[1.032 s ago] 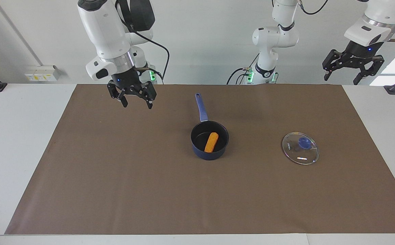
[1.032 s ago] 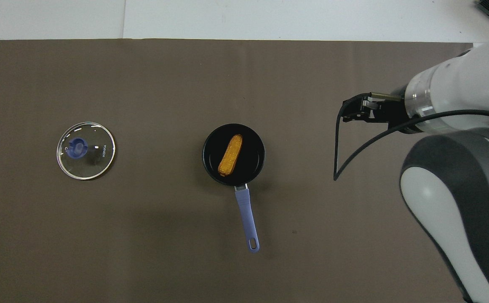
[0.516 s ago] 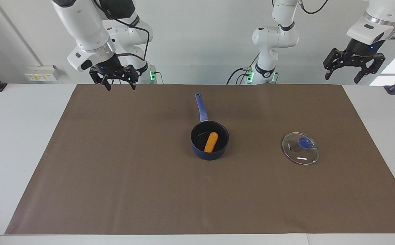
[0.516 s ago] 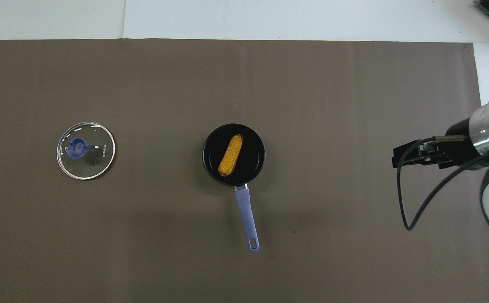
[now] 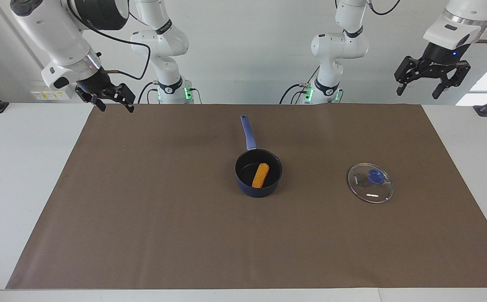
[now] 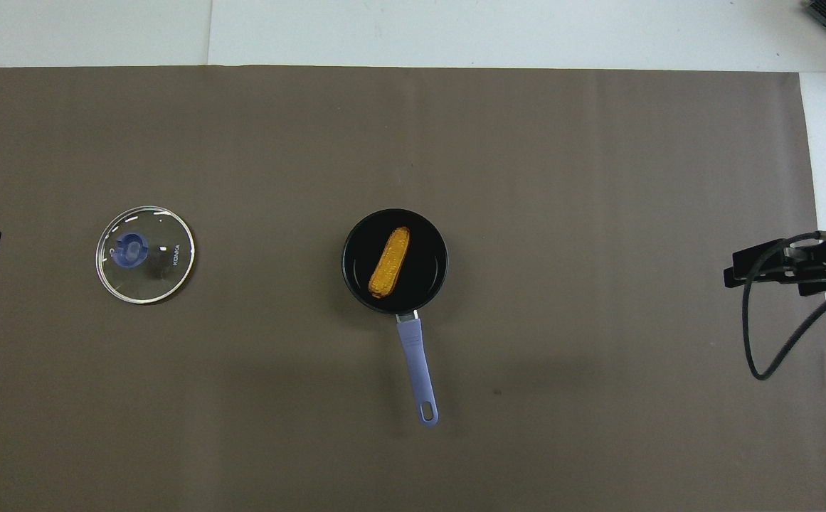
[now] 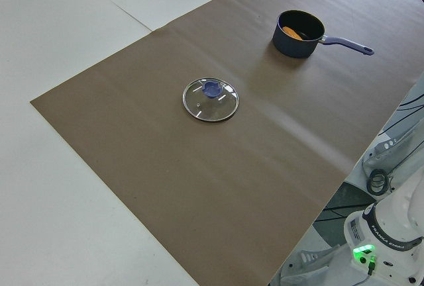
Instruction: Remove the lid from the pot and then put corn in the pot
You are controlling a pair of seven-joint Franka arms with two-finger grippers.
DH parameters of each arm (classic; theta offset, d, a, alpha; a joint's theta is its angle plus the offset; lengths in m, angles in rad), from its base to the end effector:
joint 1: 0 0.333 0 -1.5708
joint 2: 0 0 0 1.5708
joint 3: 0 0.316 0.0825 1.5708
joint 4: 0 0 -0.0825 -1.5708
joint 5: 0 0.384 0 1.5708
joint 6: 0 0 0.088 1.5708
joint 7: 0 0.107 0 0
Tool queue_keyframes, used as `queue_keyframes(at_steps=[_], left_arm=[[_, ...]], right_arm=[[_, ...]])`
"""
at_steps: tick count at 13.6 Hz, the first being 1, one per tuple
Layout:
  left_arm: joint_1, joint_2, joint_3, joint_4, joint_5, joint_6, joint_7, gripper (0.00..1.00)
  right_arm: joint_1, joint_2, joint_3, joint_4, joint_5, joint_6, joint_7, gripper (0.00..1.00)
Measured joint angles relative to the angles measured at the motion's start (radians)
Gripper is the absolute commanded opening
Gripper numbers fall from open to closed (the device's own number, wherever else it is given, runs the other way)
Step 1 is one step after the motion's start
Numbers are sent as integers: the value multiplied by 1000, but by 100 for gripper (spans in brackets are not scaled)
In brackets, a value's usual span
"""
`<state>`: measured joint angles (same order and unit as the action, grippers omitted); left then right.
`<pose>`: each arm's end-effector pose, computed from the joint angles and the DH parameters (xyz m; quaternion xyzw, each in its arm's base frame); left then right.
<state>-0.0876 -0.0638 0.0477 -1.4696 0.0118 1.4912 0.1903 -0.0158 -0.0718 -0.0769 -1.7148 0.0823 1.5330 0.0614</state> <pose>0.5239 -0.0185 0.6989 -0.9926 0.1140 -0.0422 0.0075 0.5228 -0.0408 0.5930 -0.9945 0.0772 0.0543 0.0447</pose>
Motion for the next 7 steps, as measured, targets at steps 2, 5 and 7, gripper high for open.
queue_keyframes(at_steps=[2, 5, 7], left_arm=[[0, 0, 0, 0, 0, -4, -1, 100], [0, 0, 0, 0, 0, -61, -13, 100], [0, 0, -3, 0, 0, -76, -49, 100]], right_arm=[[-1, 6, 2, 23, -4, 13, 0, 100], [7, 8, 13, 88, -31, 13, 0, 100], [10, -1, 20, 145, -33, -11, 0, 100]])
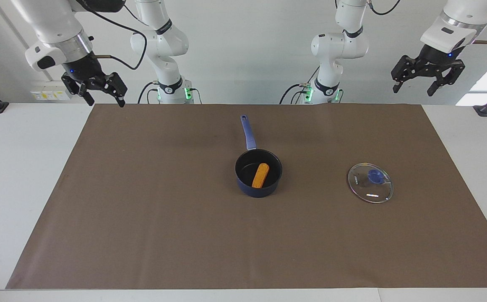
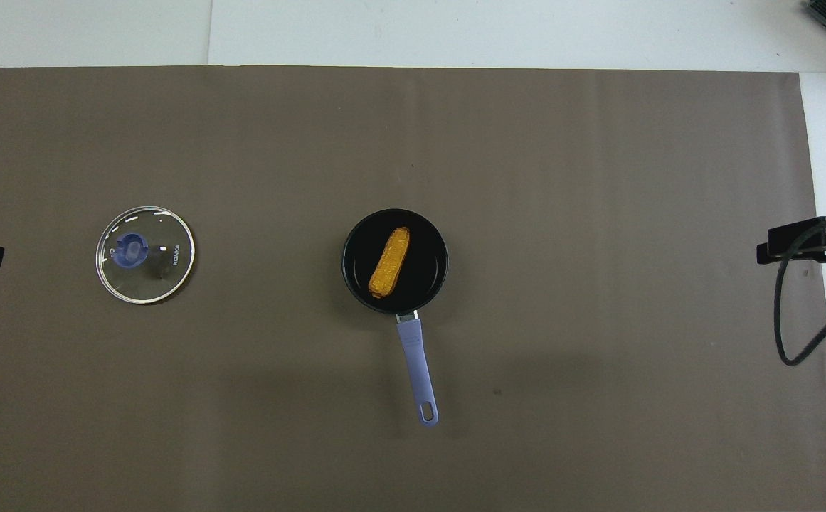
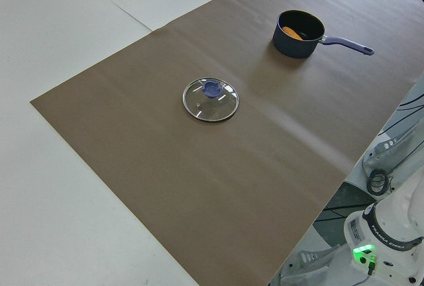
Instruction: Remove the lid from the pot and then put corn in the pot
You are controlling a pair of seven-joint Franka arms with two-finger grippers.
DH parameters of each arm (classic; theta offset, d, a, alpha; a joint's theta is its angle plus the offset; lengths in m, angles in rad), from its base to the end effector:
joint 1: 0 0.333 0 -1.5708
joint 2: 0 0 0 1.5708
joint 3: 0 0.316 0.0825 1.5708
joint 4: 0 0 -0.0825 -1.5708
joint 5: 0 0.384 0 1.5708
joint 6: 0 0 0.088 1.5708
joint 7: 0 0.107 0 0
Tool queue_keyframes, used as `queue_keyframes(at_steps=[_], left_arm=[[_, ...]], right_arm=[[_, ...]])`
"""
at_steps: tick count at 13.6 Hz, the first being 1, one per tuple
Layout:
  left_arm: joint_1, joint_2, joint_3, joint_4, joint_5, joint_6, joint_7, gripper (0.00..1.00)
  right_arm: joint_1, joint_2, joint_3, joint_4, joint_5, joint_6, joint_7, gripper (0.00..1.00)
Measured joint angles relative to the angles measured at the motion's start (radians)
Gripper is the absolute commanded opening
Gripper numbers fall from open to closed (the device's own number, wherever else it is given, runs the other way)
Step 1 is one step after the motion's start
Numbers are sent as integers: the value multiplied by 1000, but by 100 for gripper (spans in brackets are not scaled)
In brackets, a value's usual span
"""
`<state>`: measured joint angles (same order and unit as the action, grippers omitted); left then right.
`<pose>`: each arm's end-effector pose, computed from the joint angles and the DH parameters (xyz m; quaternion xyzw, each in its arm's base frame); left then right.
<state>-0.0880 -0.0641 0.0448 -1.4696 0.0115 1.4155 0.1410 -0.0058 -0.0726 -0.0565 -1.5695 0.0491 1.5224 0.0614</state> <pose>0.5160 -0.0199 0.6921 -0.9958 0.0911 -0.0048 0.0045 0.5262 -0.0286 0.6601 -0.9978 0.0602 -0.0127 0.0265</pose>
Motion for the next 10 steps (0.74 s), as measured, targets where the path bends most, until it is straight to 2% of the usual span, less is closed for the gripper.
queue_keyframes(at_steps=[3, 10], left_arm=[[-2, 0, -4, 0, 0, -2, -25, 100], [-8, 0, -5, 0, 0, -3, -39, 100]], right_arm=[[1, -14, 11, 34, -41, -18, 0, 100], [3, -18, 22, 23, -55, -20, 0, 100]])
